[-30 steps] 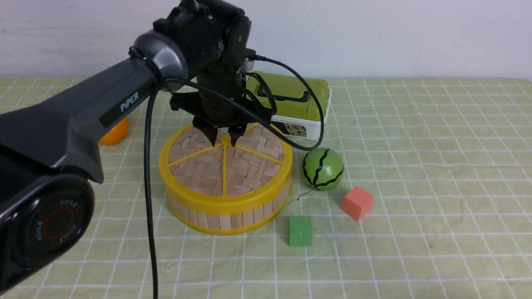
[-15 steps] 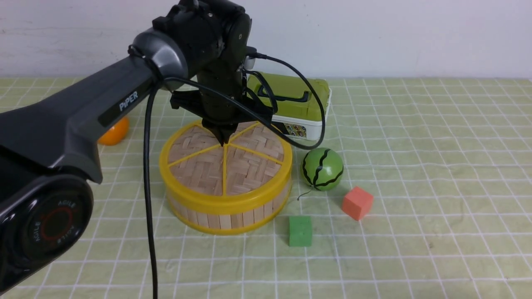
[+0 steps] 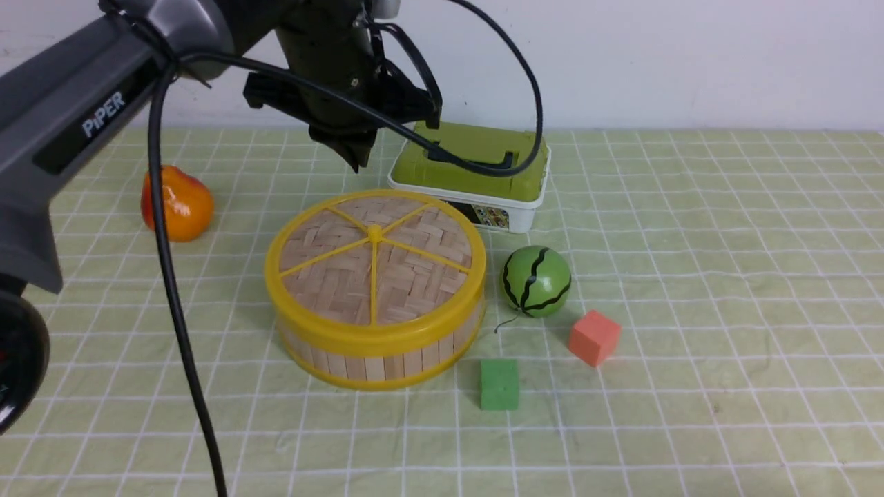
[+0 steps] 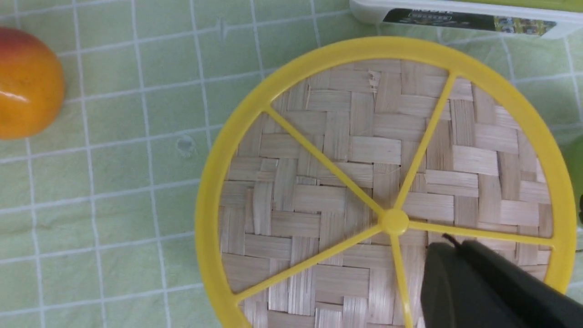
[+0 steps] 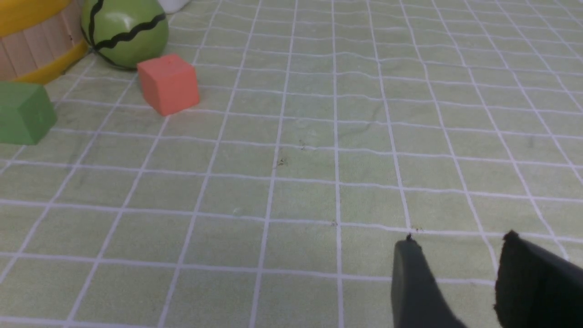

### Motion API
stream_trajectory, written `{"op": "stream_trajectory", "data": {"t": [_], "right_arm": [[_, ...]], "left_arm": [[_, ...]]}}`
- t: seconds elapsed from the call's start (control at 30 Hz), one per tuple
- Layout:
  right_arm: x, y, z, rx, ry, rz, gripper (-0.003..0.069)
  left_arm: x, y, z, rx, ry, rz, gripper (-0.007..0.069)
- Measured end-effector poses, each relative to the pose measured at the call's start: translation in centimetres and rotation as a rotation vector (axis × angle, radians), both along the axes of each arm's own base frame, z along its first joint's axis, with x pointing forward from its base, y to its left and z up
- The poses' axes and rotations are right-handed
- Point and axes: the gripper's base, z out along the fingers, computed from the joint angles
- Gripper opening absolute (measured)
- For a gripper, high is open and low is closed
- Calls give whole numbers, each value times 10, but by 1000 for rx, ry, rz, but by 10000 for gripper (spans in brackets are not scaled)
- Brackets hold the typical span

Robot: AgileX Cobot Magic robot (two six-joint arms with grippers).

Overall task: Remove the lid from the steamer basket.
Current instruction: Use the left arm to lift the lid of the steamer

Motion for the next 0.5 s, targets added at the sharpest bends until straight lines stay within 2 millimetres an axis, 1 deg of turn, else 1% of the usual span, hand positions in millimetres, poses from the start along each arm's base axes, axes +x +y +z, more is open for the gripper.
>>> {"op": "stream_trajectory", "data": {"t": [0.07,0.1,0.13,0.17,0.2,0.23,0.27,0.3,0.33,0.37,0.4,0.43,0.5], "right_arm": [[0,0,0,0,0,0,241],[0,0,0,0,0,0,241],[0,0,0,0,0,0,241],[0,0,0,0,0,0,241],[0,0,0,0,0,0,241],[0,0,0,0,0,0,241],[0,0,0,0,0,0,241],[0,0,0,0,0,0,241],[0,0,0,0,0,0,241],[0,0,0,0,0,0,241],[0,0,0,0,0,0,241],[0,0,0,0,0,0,241],[0,0,0,0,0,0,241]], "left_arm": [[4,-3,-10,8,22,-1,-3],[7,-4,-18,15,36,-1,23],[7,-4,-18,15,36,-1,23],[10,-6,-26,24,50,0,59],[12,-6,-28,29,54,0,72],[15,-7,-38,48,68,2,126],[18,-7,-43,60,74,3,184],[19,-8,-46,68,79,4,225],[19,-8,-46,68,79,4,232],[20,-8,-49,71,84,4,295],[20,-8,-49,71,84,4,300],[20,-8,-50,67,87,3,336],[21,-10,-54,65,98,2,355]]}}
